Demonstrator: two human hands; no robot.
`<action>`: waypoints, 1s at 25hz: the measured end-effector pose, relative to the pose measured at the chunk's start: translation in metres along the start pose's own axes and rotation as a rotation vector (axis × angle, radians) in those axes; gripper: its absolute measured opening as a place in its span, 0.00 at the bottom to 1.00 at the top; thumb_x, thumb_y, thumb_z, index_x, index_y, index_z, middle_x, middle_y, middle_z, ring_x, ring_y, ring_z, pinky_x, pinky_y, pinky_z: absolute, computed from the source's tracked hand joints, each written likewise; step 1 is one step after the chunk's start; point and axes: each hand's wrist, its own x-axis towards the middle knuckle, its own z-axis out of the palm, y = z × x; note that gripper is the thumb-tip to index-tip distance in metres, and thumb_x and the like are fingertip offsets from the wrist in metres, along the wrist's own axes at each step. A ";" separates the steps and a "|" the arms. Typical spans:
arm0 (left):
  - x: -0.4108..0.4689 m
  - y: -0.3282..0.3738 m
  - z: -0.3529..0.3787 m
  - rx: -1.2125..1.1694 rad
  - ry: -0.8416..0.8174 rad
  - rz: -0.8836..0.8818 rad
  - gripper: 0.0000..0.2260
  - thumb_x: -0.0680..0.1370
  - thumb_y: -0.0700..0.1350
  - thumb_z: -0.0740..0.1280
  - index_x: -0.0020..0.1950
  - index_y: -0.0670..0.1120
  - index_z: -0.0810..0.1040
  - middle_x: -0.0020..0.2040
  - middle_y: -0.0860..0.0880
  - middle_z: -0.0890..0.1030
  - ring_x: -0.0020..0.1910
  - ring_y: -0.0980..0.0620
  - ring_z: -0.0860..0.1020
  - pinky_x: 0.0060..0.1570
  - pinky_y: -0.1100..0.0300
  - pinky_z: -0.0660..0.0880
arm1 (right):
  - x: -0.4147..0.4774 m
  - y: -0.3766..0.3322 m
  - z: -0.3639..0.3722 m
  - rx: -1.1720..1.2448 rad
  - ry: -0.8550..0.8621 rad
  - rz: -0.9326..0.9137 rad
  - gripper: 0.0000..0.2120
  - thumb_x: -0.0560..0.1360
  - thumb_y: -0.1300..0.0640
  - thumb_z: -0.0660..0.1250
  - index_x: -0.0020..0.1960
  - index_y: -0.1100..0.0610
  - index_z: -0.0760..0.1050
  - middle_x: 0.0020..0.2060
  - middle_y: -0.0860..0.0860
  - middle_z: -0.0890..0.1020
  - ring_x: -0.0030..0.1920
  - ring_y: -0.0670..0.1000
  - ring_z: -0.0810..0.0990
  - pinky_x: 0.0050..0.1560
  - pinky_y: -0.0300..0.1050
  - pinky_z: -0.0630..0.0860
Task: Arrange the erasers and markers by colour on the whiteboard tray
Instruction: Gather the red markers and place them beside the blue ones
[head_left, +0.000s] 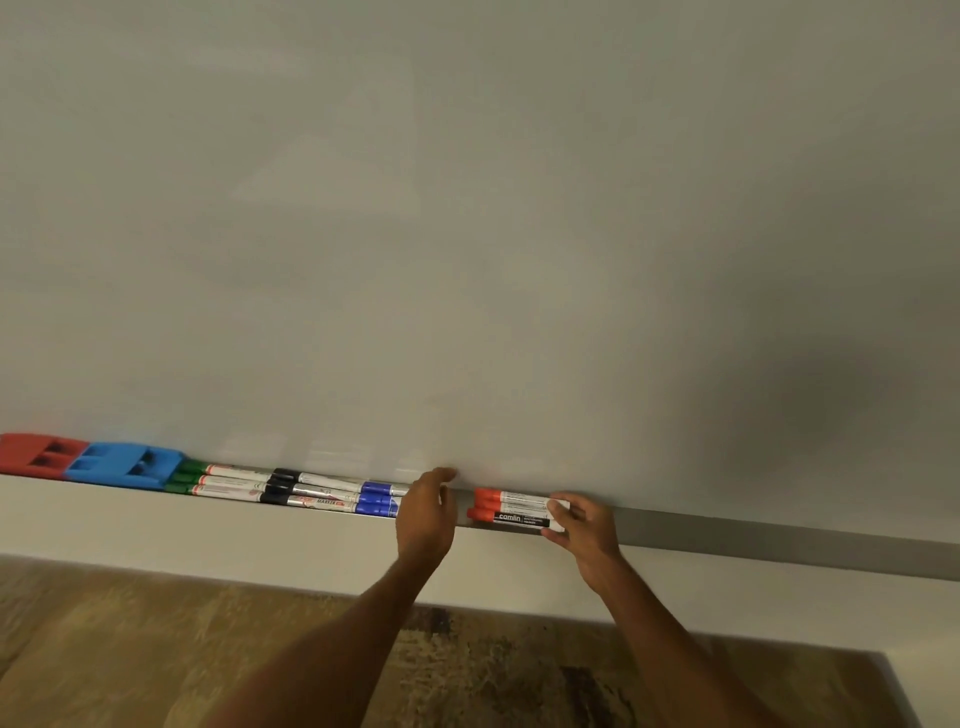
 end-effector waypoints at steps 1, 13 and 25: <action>0.000 -0.003 -0.002 0.111 -0.042 0.087 0.13 0.80 0.41 0.61 0.63 0.46 0.76 0.61 0.48 0.80 0.60 0.48 0.77 0.60 0.55 0.73 | 0.002 0.001 0.000 -0.023 0.007 0.003 0.06 0.75 0.66 0.67 0.52 0.65 0.77 0.49 0.61 0.80 0.49 0.58 0.80 0.36 0.39 0.83; 0.002 -0.026 0.003 0.492 -0.346 0.342 0.19 0.82 0.43 0.55 0.74 0.49 0.64 0.73 0.51 0.69 0.73 0.52 0.63 0.74 0.51 0.53 | 0.007 0.001 0.041 -0.624 0.196 -0.007 0.15 0.77 0.62 0.64 0.60 0.69 0.73 0.59 0.66 0.78 0.59 0.65 0.77 0.60 0.54 0.75; 0.005 -0.025 0.010 0.453 -0.288 0.325 0.16 0.79 0.45 0.62 0.67 0.50 0.71 0.65 0.50 0.75 0.64 0.51 0.72 0.67 0.57 0.67 | -0.006 -0.010 0.053 -1.095 0.140 -0.068 0.13 0.78 0.64 0.61 0.62 0.64 0.68 0.63 0.61 0.72 0.66 0.60 0.69 0.61 0.50 0.71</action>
